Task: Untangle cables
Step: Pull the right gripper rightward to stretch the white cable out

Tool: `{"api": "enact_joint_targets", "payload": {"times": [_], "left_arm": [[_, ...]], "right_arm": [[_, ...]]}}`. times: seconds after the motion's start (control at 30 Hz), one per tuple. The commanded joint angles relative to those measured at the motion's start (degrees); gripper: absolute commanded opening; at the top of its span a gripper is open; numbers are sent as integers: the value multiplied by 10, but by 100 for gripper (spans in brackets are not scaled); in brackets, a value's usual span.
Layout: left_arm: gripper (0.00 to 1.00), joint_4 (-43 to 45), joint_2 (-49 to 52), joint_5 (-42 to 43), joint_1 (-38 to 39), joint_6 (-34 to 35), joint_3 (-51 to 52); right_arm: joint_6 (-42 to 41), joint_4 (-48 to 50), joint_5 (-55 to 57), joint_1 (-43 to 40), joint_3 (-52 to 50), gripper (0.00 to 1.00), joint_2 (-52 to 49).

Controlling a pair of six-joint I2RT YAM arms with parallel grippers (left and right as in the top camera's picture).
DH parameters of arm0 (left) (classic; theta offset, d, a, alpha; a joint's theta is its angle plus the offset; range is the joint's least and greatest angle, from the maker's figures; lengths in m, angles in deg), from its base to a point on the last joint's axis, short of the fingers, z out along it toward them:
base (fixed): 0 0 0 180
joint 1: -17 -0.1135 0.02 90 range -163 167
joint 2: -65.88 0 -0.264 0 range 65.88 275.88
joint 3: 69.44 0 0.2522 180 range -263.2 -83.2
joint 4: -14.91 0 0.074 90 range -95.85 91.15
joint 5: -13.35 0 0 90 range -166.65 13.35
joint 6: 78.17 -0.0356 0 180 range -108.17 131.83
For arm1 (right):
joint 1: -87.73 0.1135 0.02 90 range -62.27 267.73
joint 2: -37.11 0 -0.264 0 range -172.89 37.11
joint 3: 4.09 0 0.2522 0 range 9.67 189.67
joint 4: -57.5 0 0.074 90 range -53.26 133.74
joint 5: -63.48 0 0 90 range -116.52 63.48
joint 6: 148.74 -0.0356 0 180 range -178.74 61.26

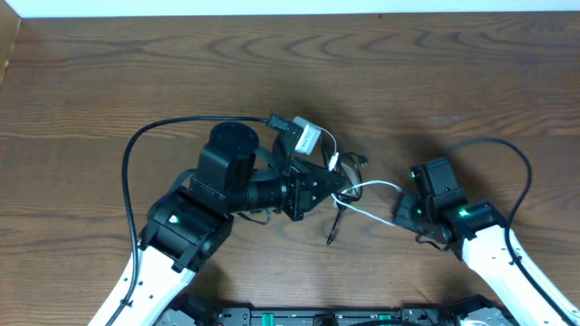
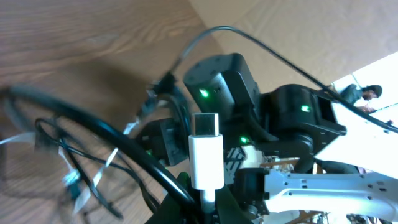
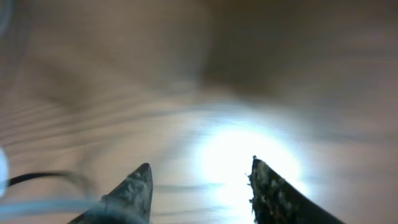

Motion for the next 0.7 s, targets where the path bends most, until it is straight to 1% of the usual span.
{"api": "enact_joint_targets", "payload": {"times": [0.0,0.13,0.4,0.5,0.53,0.6,0.67], "left_arm": [[8,-17,-6,-4,-29,-15,-5],[8,-35,-6,-7,-51,-21,-5],[7,-112,-13,-139,-100,-35,-5],[8,-130,-20,-146,-130,-35,-5],[8,-134,-21,-146,-139,-36,-5],[8,-141,-24,-146,-157,-35,-5],[8,-144,-24,-146,-168,-36,-5]], "right_arm": [[-75,-58,197,-28,2,50,2],[-78,-60,182,-76,2,52,2],[-77,-61,177,-187,2,57,2],[-61,-63,172,-229,2,57,2],[-50,-59,167,-240,2,55,2],[-13,-45,140,-263,2,49,2],[35,-31,101,-276,2,37,2]]}}
